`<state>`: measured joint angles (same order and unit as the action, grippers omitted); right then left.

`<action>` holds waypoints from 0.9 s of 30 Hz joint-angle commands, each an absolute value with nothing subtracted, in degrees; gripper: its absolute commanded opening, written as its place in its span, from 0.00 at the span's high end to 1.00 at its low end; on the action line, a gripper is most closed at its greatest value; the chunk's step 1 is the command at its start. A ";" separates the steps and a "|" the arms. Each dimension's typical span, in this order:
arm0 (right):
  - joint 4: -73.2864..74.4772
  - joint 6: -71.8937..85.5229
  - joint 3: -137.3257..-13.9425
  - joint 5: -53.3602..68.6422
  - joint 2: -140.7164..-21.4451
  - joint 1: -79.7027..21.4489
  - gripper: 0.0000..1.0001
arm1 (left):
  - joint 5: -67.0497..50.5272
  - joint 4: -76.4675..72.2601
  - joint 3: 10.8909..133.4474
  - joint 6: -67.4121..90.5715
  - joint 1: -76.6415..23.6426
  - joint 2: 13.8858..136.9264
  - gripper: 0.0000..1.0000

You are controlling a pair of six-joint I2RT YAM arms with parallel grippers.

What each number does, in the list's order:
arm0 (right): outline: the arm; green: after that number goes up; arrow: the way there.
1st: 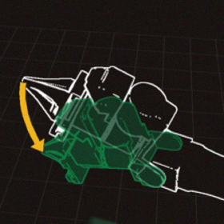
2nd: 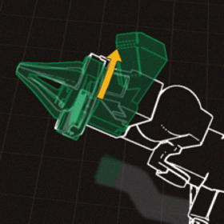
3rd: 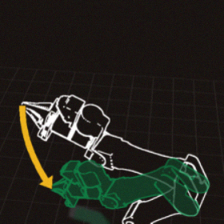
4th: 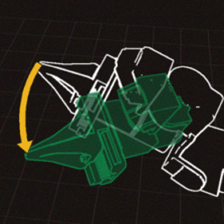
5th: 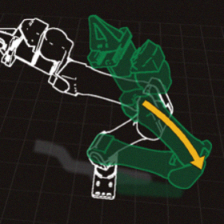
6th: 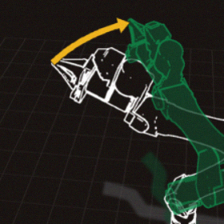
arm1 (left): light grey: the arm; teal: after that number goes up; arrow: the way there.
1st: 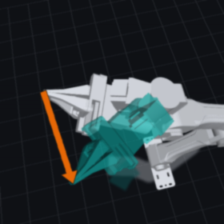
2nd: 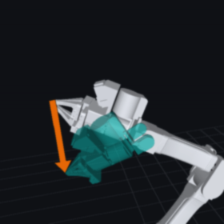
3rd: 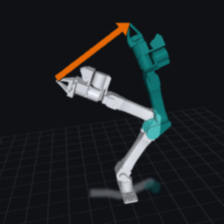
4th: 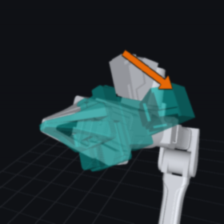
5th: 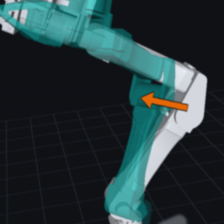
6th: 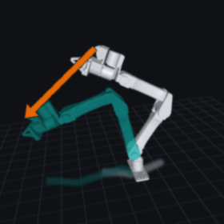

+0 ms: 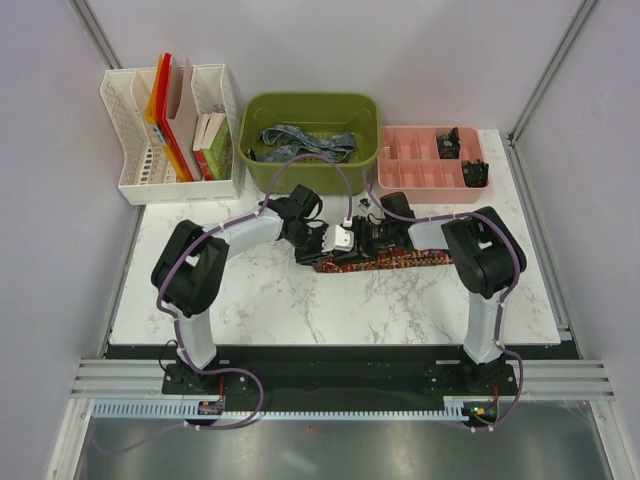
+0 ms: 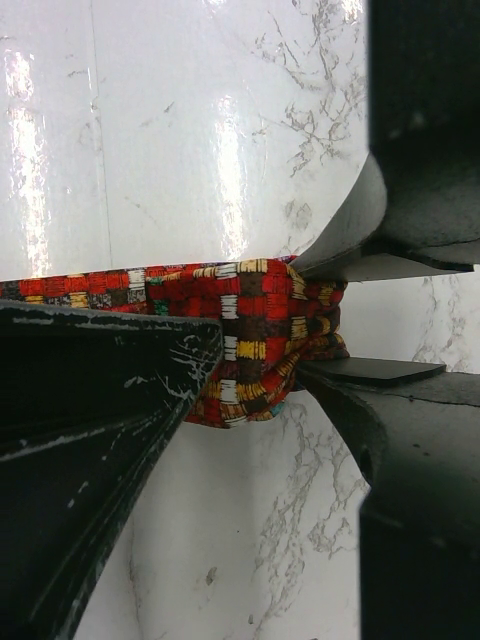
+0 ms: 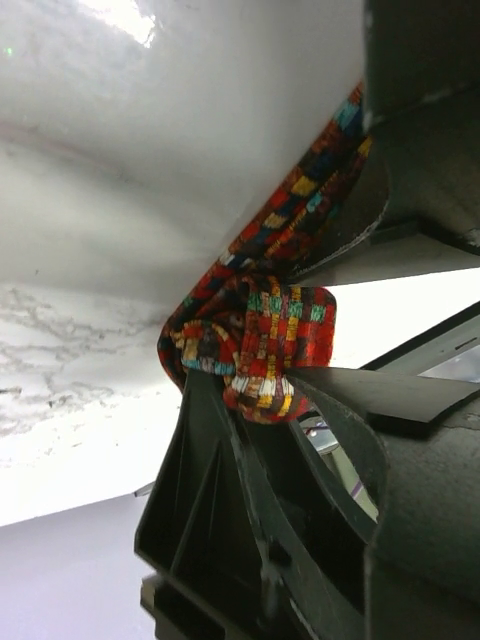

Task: Roll the ties
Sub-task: Roll the tie at the center of the board.

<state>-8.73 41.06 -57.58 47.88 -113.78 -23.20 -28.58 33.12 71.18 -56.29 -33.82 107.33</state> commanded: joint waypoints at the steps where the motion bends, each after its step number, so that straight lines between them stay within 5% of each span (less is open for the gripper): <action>1: -7.74 39.11 -59.06 47.46 -115.13 -23.82 0.56 | -28.30 37.62 71.01 -58.36 -33.75 108.98 0.87; 7: -7.56 38.67 -58.97 46.67 -115.93 -24.52 0.47 | -28.48 37.71 71.28 -58.18 -33.75 109.25 0.87; 10: -7.56 38.58 -59.06 46.32 -115.93 -24.52 0.58 | -28.21 37.71 71.19 -58.18 -33.75 109.16 0.87; 13: -7.30 38.23 -59.15 45.79 -115.84 -24.43 0.85 | -28.04 37.79 71.19 -58.19 -33.66 108.99 0.87; 16: -5.11 36.31 -59.94 44.74 -116.28 -24.35 0.99 | -28.21 37.88 71.63 -57.83 -33.31 108.63 0.85; 19: -1.15 32.97 -60.73 42.11 -116.54 -24.35 1.00 | -29.09 38.06 71.81 -57.22 -32.70 106.80 0.81; 27: -0.09 31.38 -61.35 38.85 -119.00 -24.35 1.00 | -35.50 36.92 72.51 -53.79 -30.85 101.87 0.49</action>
